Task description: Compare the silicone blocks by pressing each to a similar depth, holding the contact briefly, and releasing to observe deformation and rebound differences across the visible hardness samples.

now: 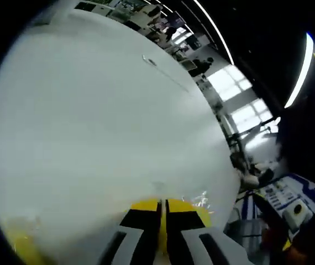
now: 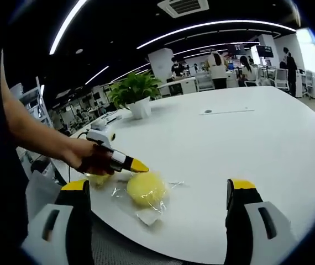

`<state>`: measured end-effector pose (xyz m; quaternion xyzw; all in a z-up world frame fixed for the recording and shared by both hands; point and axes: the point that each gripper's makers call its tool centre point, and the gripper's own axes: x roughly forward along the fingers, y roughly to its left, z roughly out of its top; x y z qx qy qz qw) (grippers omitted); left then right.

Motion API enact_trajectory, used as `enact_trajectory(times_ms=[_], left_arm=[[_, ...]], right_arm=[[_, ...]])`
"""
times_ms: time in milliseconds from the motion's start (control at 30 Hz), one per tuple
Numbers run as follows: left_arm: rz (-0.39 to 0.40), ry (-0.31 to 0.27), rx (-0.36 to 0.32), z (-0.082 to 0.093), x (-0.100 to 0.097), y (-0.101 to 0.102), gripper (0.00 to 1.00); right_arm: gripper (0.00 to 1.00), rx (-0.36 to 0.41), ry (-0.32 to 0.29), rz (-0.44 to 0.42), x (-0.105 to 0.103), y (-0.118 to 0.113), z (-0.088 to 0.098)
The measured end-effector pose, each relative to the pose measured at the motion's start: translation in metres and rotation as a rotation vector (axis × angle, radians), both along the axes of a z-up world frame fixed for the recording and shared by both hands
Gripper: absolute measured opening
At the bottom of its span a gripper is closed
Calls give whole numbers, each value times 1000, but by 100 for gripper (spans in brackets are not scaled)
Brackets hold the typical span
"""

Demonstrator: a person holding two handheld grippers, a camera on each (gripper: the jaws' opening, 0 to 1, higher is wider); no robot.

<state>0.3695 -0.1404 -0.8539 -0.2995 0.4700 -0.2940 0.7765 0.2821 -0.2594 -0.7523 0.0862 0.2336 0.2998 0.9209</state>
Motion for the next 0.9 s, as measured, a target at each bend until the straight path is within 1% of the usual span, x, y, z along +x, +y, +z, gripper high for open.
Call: enact_trajectory(times_ms=[67,133,167,233,300,333,367,400,433,500,533,567,600,633,667,733,767,800,833,867,900], left_arm=[[-16,8,1,-1,-2,1,0],[-31,-13,-10,5,-3,0,0],[-25,-10,-15,7,-4,0,0],[-18,-27,-32,13,-3,0,0],[20,-15,-73,22,0,-2,0],[20,-18,-69,24,0,-1,0],[20,-29,-74,27,0,-2,0],[17,-57,-86,33,2,-3,0],[16,-70,-92,36,2,-4,0],[11,-81,-107,43,0,-4,0],[5,-76,-120,45,-2,-5,0],[-27,-83,-140,51,-7,-7,0],[-59,-98,-155,56,-10,-8,0],[-89,-150,-150,62,-12,-9,0],[-99,-180,-133,64,-13,-8,0],[-122,-218,-122,70,-17,-9,0],[-121,-225,-122,72,-18,-9,0],[-119,-253,-100,74,-19,-6,0],[-133,-302,-69,76,-18,-4,0],[-132,-320,-60,78,-20,-2,0],[-122,-304,-73,80,-22,-1,0]], right_arm=[[96,-4,1,4,0,1,-1],[96,-7,-2,6,0,1,0],[96,-7,-3,6,1,1,0],[96,-10,-8,3,2,0,1],[96,-10,-10,4,3,0,2],[96,-13,-11,5,3,0,2],[96,-17,-10,8,4,0,2],[96,-19,-10,12,3,0,1],[96,-21,-9,15,3,1,3],[96,-25,-10,21,4,2,4],[96,-27,-11,20,4,2,4],[96,-25,-14,21,4,3,5],[96,-20,-16,21,4,3,5],[96,-12,-14,22,4,4,6],[96,-9,-13,23,4,5,7],[96,-16,-16,30,3,6,7],[96,-19,-17,32,3,7,7],[96,-39,-18,41,3,8,7],[96,-50,-23,46,3,9,7],[96,-56,-30,54,3,11,8],[96,-56,-30,59,3,13,9]])
